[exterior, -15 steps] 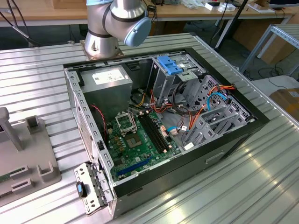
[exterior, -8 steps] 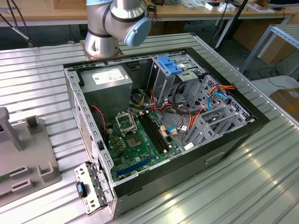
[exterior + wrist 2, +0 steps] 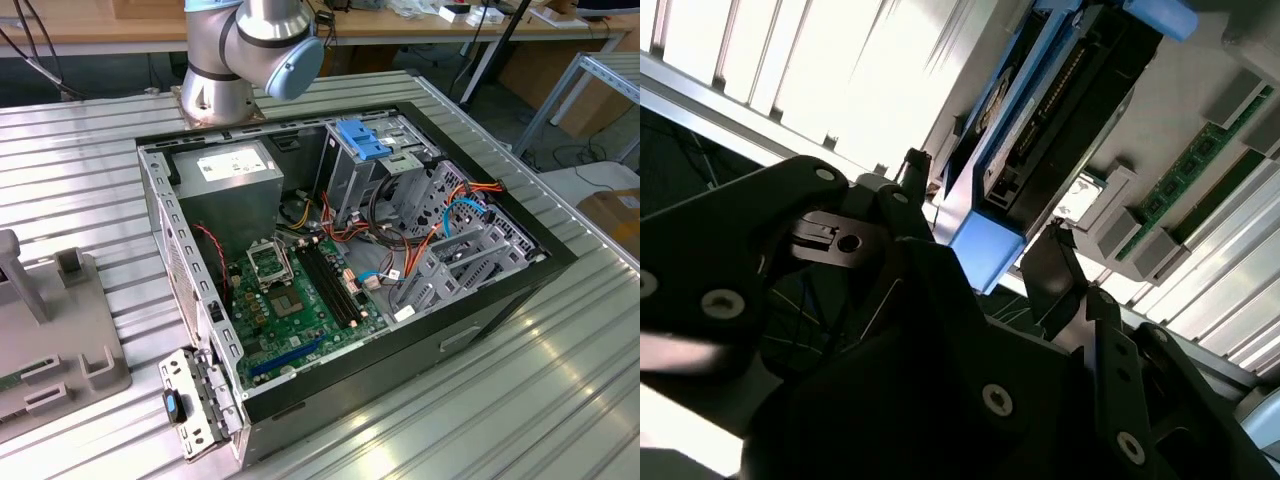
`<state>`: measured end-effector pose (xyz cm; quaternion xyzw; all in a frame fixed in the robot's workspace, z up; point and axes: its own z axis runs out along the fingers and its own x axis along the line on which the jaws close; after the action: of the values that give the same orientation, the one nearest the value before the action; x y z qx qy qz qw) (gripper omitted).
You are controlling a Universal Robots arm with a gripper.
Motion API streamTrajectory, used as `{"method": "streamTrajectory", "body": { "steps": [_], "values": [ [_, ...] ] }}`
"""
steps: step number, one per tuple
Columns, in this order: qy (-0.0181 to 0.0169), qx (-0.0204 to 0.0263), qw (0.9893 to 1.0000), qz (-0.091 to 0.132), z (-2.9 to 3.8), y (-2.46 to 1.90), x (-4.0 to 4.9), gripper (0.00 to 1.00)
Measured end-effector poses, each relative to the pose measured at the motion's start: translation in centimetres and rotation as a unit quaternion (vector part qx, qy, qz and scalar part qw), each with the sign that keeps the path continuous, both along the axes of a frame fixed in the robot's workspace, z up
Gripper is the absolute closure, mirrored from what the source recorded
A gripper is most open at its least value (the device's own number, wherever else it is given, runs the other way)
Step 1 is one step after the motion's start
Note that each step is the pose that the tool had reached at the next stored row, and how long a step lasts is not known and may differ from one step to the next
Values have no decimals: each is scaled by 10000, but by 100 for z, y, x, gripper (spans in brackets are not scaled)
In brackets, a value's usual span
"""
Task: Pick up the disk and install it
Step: 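Pick up the disk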
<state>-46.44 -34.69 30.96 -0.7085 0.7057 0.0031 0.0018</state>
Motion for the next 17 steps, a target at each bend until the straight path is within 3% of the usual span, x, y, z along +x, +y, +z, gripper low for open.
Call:
{"method": "streamTrajectory", "body": {
  "steps": [3,5,6,8,17],
  "values": [
    [0,0,10000,0,-1,0,0,38],
    [0,0,10000,0,-1,0,0,51],
    [0,0,10000,0,-1,0,0,51],
    [0,0,10000,0,-1,0,0,63],
    [0,0,10000,9,-3,0,0,63]
  ]
}}
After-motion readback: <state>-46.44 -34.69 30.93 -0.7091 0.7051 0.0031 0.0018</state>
